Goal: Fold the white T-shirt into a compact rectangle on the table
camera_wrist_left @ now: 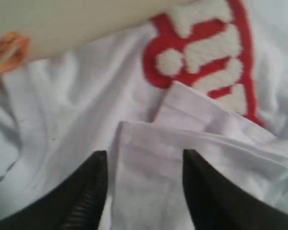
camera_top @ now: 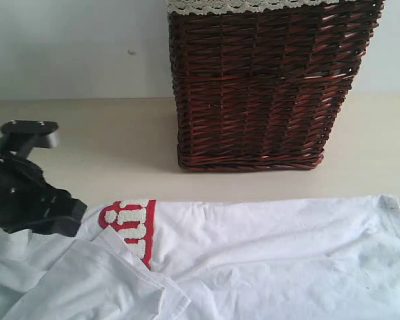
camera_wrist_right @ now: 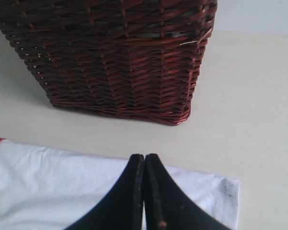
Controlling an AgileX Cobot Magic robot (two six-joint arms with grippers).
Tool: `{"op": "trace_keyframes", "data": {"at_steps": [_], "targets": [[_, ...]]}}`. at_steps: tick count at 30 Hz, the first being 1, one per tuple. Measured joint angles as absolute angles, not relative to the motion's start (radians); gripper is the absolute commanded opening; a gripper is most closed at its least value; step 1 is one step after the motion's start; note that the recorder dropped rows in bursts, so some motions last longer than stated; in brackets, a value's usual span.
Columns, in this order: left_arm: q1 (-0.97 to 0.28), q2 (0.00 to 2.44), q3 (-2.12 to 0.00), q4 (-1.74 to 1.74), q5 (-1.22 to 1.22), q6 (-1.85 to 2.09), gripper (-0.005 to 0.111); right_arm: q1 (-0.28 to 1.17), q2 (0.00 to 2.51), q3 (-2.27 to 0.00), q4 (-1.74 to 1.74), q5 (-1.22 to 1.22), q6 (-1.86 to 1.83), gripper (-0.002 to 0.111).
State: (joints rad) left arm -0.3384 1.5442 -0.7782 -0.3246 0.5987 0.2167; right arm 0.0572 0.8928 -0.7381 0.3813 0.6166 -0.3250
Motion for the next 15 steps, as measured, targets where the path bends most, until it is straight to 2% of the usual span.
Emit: {"op": "trace_keyframes", "data": {"at_steps": [15], "targets": [[-0.021, 1.658, -0.778, -0.288, 0.616, 0.206, 0.058, 0.057, 0.893, -0.738, 0.409, 0.617, -0.339, 0.0]]}}
